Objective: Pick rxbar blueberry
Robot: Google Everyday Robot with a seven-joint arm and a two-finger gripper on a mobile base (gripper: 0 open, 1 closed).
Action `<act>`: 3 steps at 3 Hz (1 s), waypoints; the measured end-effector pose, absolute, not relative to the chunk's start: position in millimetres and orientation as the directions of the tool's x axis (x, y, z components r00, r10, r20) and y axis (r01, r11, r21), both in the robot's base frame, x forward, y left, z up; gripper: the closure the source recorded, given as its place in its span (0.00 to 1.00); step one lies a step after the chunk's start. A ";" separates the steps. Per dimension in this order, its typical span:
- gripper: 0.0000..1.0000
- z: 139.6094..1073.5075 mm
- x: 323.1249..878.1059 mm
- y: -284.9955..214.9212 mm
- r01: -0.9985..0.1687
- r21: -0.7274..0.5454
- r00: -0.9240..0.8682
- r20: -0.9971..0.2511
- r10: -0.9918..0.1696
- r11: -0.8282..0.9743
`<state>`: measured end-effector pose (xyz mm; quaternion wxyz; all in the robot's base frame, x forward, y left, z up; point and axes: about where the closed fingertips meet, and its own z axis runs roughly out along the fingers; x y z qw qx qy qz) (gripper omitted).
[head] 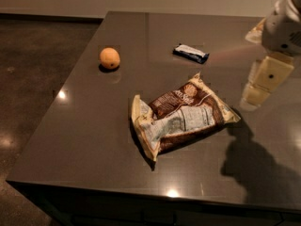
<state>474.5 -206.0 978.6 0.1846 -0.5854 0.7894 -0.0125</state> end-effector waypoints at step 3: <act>0.00 982.6 613.2 -168.3 -0.867 -0.219 -0.327 -0.430 -0.842 0.448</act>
Offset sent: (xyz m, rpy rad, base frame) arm 0.1587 0.0430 0.0065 0.1807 -0.0504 -0.1111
